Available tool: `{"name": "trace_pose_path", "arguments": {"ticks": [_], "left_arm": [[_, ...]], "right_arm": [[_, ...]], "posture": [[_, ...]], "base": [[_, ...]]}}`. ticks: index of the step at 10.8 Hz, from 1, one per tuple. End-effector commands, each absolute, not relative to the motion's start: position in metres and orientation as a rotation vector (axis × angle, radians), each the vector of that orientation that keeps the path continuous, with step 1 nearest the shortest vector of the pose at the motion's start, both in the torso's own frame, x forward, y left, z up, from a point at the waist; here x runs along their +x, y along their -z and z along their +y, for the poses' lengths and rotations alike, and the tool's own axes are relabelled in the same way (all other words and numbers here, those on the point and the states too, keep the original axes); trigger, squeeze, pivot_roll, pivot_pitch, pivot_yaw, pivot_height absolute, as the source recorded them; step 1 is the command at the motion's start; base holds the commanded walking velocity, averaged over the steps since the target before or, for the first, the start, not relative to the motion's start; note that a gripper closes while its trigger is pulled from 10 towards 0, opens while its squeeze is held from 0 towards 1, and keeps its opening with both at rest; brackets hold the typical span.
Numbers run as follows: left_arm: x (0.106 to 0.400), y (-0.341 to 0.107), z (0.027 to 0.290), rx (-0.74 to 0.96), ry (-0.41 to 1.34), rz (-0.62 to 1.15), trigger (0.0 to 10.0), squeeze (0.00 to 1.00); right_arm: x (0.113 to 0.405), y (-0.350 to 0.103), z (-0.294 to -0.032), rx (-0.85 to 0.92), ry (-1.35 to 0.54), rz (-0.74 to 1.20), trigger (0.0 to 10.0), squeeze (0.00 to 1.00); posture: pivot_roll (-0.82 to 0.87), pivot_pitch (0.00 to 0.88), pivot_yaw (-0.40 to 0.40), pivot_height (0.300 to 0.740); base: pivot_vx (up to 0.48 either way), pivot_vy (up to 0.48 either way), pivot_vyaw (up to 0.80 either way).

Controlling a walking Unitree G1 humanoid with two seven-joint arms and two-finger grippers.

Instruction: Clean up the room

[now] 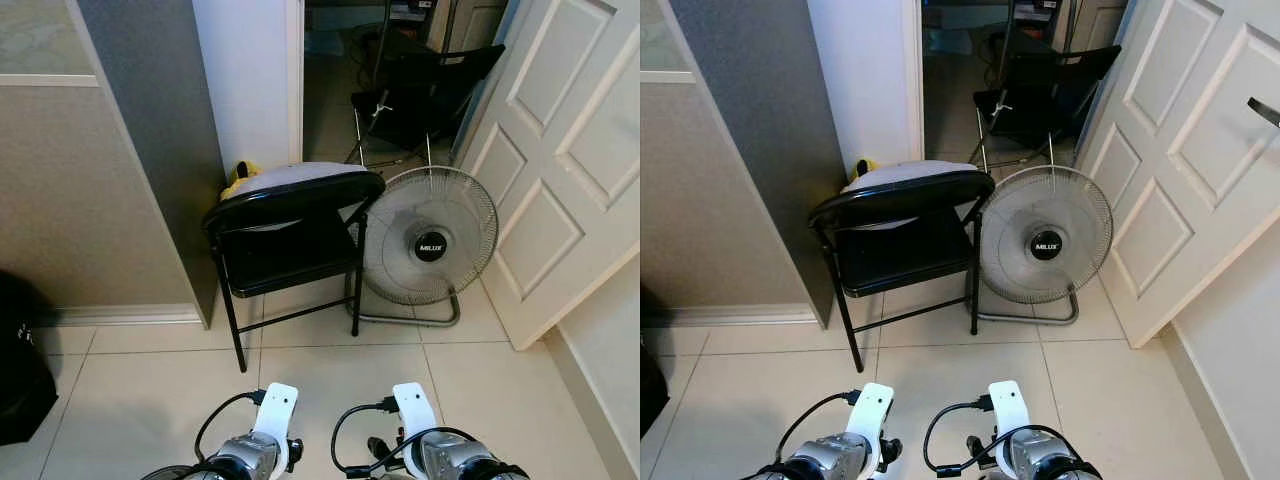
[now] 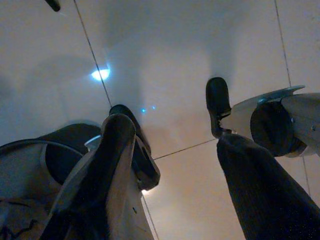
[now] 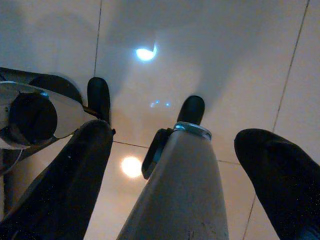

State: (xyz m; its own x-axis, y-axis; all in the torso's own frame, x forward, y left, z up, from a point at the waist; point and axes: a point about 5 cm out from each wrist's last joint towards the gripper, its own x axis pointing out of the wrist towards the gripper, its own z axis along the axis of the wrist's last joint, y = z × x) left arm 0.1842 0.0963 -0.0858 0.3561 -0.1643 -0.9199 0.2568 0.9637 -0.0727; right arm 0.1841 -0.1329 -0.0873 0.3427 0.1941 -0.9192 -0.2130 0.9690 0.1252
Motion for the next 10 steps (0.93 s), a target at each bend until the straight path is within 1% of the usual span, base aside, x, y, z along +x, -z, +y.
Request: {"name": "trace_pose_path", "arguments": {"ticks": [1, 7, 8, 9, 10], "left_arm": [[0.184, 0.086, 0.093, 0.097, 0.289, 1.168, 10.0, 0.0], [0.187, 0.083, 0.088, 0.141, 0.315, 1.132, 10.0, 0.0], [0.189, 0.082, 0.087, 0.097, 0.276, 1.09, 10.0, 0.0], [0.193, 0.08, 0.085, 0.042, 0.239, 1.016, 10.0, 0.0], [0.196, 0.078, 0.086, 0.049, 0.223, 0.96, 10.0, 0.0]], "right_arm": [[0.187, 0.086, -0.136, -0.021, -0.252, 1.189, 10.0, 0.0], [0.187, 0.086, -0.143, -0.005, -0.217, 1.188, 10.0, 0.0], [0.188, 0.086, -0.144, 0.008, -0.183, 1.156, 10.0, 0.0], [0.192, 0.084, -0.146, 0.031, -0.112, 1.073, 10.0, 0.0], [0.196, 0.082, -0.147, 0.019, -0.076, 0.992, 10.0, 0.0]], "posture": [[-0.1, 0.0, -0.006, 0.74], [-0.12, 0.0, 0.003, 0.74], [-0.13, 0.0, 0.003, 0.74], [-0.12, 0.0, -0.002, 0.74], [-0.12, 0.0, -0.002, 0.74]], "base": [[0.0, 0.0, 0.0], [0.0, 0.0, 0.0], [0.0, 0.0, 0.0], [0.0, 0.0, 0.0], [0.0, 0.0, 0.0]]}}
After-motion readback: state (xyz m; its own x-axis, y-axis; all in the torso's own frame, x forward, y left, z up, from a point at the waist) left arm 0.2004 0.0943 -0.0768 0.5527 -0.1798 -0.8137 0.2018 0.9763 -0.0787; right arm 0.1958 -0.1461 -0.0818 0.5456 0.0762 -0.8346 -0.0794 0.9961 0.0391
